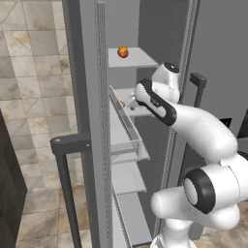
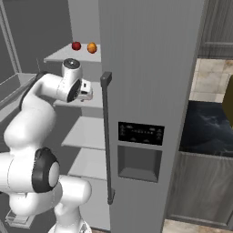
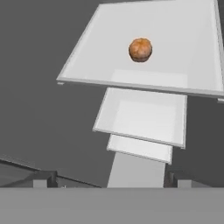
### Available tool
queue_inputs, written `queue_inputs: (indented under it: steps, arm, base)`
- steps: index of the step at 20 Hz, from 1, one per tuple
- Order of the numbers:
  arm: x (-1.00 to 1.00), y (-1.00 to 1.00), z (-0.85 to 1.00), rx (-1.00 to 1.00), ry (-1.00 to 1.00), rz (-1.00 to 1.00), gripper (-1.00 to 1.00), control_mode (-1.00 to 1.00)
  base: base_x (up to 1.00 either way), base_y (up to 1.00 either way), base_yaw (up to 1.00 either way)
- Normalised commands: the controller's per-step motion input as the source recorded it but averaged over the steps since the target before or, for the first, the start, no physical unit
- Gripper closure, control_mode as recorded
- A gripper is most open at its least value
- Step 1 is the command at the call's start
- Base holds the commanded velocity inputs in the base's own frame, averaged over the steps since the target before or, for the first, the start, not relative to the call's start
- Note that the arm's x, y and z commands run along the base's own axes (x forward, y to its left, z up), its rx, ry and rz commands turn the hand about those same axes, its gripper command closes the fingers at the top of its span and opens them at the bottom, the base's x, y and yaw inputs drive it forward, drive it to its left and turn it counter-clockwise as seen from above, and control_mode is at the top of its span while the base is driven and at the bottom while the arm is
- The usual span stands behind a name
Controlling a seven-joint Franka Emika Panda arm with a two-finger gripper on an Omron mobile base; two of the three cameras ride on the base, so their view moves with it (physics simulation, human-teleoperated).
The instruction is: Pick up the tangerine and peach from the fridge and place one fruit on each plate on the dining counter.
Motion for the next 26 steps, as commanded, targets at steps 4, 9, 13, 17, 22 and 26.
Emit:
queue_inputs:
  steps: [4,9,13,17,22,26]
  arm:
    - [0.80,0.03,-0.09,-0.06,0.03,0.00,-1.00,-1.00]
    - [0.33,0.06,-0.14,-0.05,0.02,-0.01,-1.00,-1.00]
    - [0.03,0.13,-0.10,-0.07,0.00,-0.05,-1.00,-1.00]
    - [0.02,0.18,-0.15,-0.09,0.00,-0.05,-1.00,-1.00]
    - [0.08,0.12,-0.26,-0.06,0.00,-0.02,-1.00,-1.00]
    - [0.05,0.01,-0.36,-0.04,0.00,0.00,-1.00,-1.00]
  base:
    - [0.00,0.00,0.00]
    - [0.00,0.00,0.00]
    - [0.00,0.00,0.00]
    - [0.00,0.00,0.00]
    - [0.00,0.00,0.00]
    - [0.00,0.00,0.00]
